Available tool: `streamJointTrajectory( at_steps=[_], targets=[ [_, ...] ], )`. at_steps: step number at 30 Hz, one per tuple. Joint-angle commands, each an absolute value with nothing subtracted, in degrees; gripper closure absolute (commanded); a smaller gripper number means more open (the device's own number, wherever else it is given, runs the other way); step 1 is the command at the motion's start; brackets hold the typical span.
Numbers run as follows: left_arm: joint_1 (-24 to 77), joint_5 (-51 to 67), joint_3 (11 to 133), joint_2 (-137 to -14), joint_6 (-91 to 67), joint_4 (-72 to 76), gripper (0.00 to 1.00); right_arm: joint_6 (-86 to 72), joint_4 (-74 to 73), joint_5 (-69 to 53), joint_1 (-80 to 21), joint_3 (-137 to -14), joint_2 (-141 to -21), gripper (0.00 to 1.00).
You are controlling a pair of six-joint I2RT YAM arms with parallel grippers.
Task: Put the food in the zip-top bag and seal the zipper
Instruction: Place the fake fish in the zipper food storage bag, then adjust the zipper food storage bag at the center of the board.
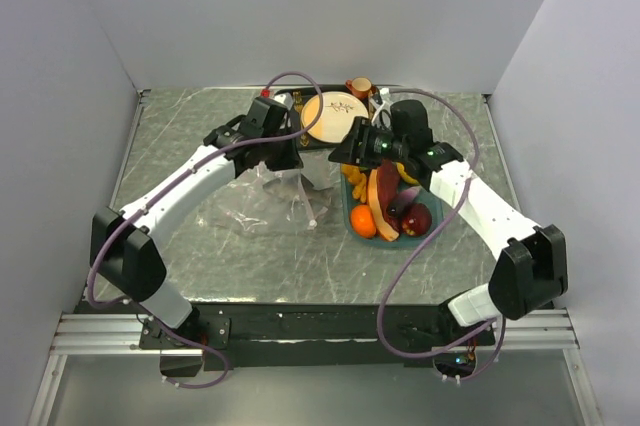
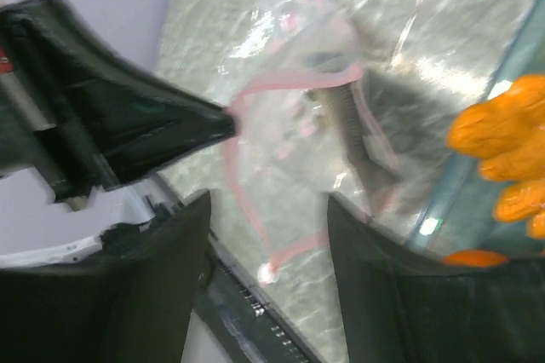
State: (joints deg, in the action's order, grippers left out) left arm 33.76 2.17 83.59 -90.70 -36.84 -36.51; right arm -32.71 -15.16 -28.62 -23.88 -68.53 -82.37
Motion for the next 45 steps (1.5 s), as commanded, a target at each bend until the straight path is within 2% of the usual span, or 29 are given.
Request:
streamJointTrajectory(
  at_steps=[1, 2, 6, 20, 24, 30, 33, 34, 37, 45],
  targets=[
    [33.0, 1.1, 82.5, -85.6, -37.9, -33.0, 0.99, -28.3, -14.9, -28.5, -23.7, -66.2, -85.2, 0.50],
    [33.0, 1.1, 82.6, -86.0, -38.1, -33.7, 0.99, -28.0, -14.5, -28.2, -23.6, -66.2, -85.6, 0.53],
    [33.0, 2.3, 81.8, -86.0, -38.5, -33.0, 0.99, -24.4, -17.7, -26.7, -23.6, -69.7, -89.6, 0.53],
    [33.0, 2.0, 82.5, -86.3, -37.5, -33.9, 0.99, -23.3, -15.6, -32.0, -23.7, -72.9, -99.6, 0.48],
    [32.9, 2.4, 82.4, -86.2, -37.7, -33.7, 0.99, -23.1, -15.9, -33.3, -23.7, -74.7, -102.8, 0.51],
    [33.0, 2.1, 82.5, -85.9, -37.4, -34.0, 0.99, -22.9, -15.2, -34.0, -23.7, -74.9, -104.8, 0.60],
    [32.9, 1.9, 82.5, -85.6, -37.4, -34.0, 0.99, -23.0, -14.4, -34.9, -23.7, -74.7, -104.9, 0.77],
    [32.9, 1.6, 82.4, -85.7, -37.6, -34.4, 0.99, -23.2, -14.2, -35.4, -23.7, -74.6, -104.6, 0.86],
    [32.8, 0.2, 82.9, -85.9, -38.2, -35.6, 0.99, -24.3, -12.3, -37.1, -23.7, -74.1, -102.9, 1.00],
    [32.1, -3.2, 82.9, -83.7, -37.9, -37.7, 0.99, -25.0, -11.4, -37.7, -25.4, -75.1, -96.9, 1.00]
  ],
)
